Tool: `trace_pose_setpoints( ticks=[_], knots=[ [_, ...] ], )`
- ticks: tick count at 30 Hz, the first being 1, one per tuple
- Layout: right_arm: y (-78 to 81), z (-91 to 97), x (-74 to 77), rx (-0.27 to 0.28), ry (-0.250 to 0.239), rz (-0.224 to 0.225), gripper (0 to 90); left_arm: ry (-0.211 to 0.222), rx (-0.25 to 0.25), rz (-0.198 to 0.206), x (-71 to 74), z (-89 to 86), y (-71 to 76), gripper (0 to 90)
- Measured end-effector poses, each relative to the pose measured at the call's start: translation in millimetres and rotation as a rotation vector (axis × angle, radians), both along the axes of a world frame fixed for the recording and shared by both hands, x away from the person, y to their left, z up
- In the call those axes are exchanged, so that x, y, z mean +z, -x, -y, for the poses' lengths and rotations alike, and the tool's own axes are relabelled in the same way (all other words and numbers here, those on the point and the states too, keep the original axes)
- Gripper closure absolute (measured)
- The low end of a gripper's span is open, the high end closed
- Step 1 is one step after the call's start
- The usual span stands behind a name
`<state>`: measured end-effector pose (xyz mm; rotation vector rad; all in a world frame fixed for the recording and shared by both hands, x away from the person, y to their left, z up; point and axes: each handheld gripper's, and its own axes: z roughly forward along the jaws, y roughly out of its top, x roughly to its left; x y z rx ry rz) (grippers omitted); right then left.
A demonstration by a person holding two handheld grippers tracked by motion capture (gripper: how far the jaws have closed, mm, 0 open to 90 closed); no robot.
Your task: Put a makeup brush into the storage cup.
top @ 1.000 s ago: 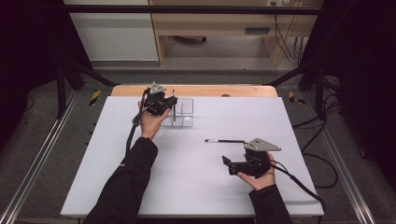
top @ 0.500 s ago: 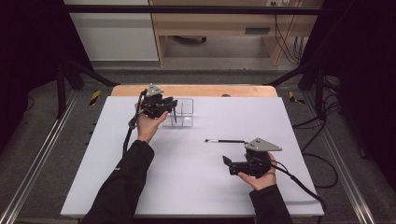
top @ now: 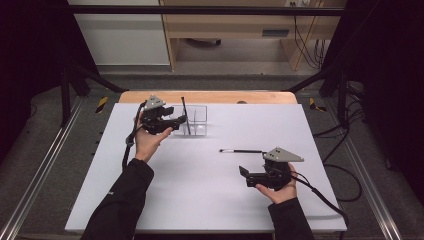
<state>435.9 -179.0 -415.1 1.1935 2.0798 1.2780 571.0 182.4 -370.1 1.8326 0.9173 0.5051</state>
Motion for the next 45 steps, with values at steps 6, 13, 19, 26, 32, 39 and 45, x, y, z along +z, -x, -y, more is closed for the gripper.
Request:
trace_pose_setpoints(
  ticks=[6,13,19,26,32,39,45],
  knots=[
    [-0.3,-0.1,-0.4,0.002,0.005,-0.002,5.2,0.02,-0.039,0.002,0.8,-4.7,17.8,31.9],
    [0.5,2.0,2.0,-0.005,0.003,0.004,5.1,0.013,-0.056,0.016,-4.0,-9.1,37.6,23.8],
    [0.7,3.1,3.0,-0.008,0.003,0.004,5.0,0.0,-0.082,0.014,-8.4,-11.2,54.3,20.6],
    [-0.8,6.0,5.4,-0.014,0.013,0.004,5.0,-0.007,-0.098,0.009,-18.1,-15.6,74.9,17.1],
    [-0.6,8.2,7.6,-0.019,0.015,0.004,5.1,0.008,-0.091,0.0,-24.1,-25.6,91.4,16.2],
    [-2.0,10.5,9.2,-0.019,0.023,0.002,5.0,0.017,-0.089,-0.012,-34.5,-37.2,106.5,16.0],
    [-1.9,12.7,10.4,-0.026,0.014,0.004,4.8,0.027,-0.081,-0.02,-44.6,-44.0,114.7,16.0]
  ],
)
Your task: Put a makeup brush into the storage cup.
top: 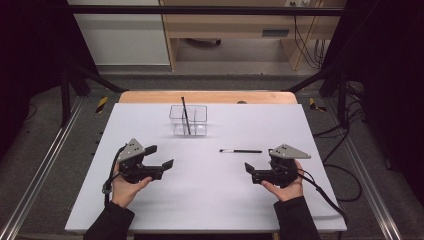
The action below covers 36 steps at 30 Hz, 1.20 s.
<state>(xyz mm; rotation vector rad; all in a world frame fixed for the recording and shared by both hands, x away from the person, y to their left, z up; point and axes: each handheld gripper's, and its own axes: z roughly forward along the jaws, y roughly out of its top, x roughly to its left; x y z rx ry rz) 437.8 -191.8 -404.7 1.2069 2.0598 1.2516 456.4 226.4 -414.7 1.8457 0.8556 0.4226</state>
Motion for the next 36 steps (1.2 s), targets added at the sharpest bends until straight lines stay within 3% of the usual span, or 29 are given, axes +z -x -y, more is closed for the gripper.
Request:
trace_pose_setpoints(
  ticks=[2,4,11,20,36],
  knots=[
    [0.5,0.6,-0.5,-0.003,-0.004,0.003,4.8,0.013,0.005,0.001,-2.7,-1.7,2.3,16.0],
    [1.2,2.1,-1.4,-0.006,-0.008,0.005,4.8,-0.013,0.016,0.004,-3.6,-2.6,3.3,15.7],
    [3.3,6.4,0.5,-0.01,-0.021,0.015,4.8,-0.004,0.03,0.008,-6.1,-5.0,6.1,15.9],
    [-3.2,5.4,-1.6,-0.006,-0.007,-0.004,5.0,-0.007,0.037,-0.003,-9.5,-8.2,7.7,16.0],
    [-25.7,-1.6,4.5,0.009,0.085,-0.025,5.6,0.001,0.071,-0.022,-14.4,-18.4,12.0,16.4]
  ],
)
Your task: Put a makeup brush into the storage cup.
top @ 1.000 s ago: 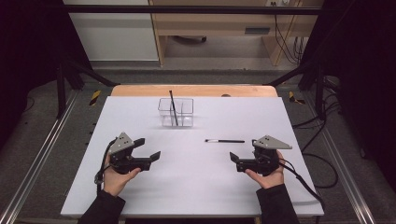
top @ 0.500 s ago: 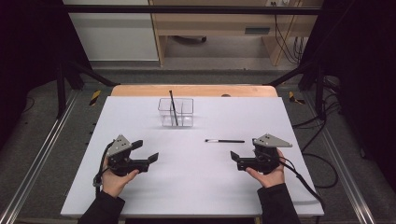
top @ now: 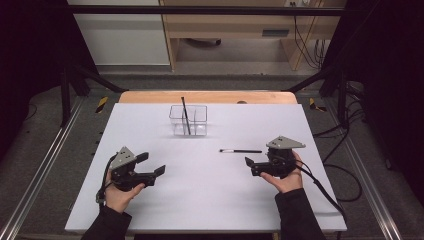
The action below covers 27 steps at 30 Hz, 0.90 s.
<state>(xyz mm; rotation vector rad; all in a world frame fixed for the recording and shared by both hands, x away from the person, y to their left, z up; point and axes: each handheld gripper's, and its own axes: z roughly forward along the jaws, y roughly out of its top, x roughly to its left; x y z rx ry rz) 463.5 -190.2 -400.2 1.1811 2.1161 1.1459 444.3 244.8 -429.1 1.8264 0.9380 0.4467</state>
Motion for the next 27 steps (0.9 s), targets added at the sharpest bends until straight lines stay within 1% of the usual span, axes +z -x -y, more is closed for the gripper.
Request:
trace_pose_setpoints(
  ticks=[5,6,11,16,20,22,27],
  knots=[
    [-12.0,-4.2,-1.1,0.012,0.022,-0.02,6.2,-0.006,0.003,-0.006,-2.4,0.8,-0.7,16.5],
    [-13.6,-5.1,-1.8,0.013,0.027,-0.026,6.2,-0.002,0.006,-0.006,-2.3,0.4,-0.8,16.5],
    [-25.1,-12.4,-6.8,0.033,0.065,-0.048,6.6,0.0,0.014,-0.001,-1.4,-2.0,-0.9,16.7],
    [-33.8,-20.3,-10.1,0.044,0.081,-0.068,6.8,-0.005,0.01,0.002,-1.6,-2.1,-0.4,16.7],
    [-39.0,-24.8,-11.0,0.054,0.086,-0.074,7.1,-0.006,0.009,0.004,-1.7,-2.5,-0.1,16.8],
    [-42.3,-27.3,-12.0,0.058,0.097,-0.077,7.5,-0.009,0.007,0.005,-1.5,-2.7,0.0,16.8],
    [-50.2,-31.9,-17.0,0.063,0.103,-0.098,8.1,-0.006,0.005,0.005,-1.0,-3.4,-0.1,17.0]
  ],
)
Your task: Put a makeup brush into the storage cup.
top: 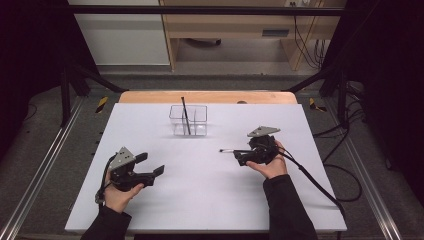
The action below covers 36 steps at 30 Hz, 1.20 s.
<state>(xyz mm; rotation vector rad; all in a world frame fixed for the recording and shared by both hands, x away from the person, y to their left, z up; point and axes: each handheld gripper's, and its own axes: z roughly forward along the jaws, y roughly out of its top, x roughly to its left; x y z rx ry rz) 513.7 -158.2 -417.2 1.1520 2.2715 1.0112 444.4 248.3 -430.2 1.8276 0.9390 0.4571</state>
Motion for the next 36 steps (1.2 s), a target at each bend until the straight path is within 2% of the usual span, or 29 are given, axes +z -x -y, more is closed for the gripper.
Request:
trace_pose_setpoints(
  ticks=[18,25,36],
  knots=[
    [-17.9,-3.7,-15.6,0.003,0.019,-0.045,10.2,-0.002,-0.009,-0.005,-1.4,2.4,-0.9,17.4],
    [-23.9,-7.0,-25.3,0.014,0.045,-0.072,11.5,0.004,-0.006,0.0,-0.4,0.8,-0.5,17.5],
    [-29.0,-10.8,-36.6,0.026,0.073,-0.096,18.7,-0.002,-0.01,0.007,1.0,0.9,0.1,17.7]
  ],
)
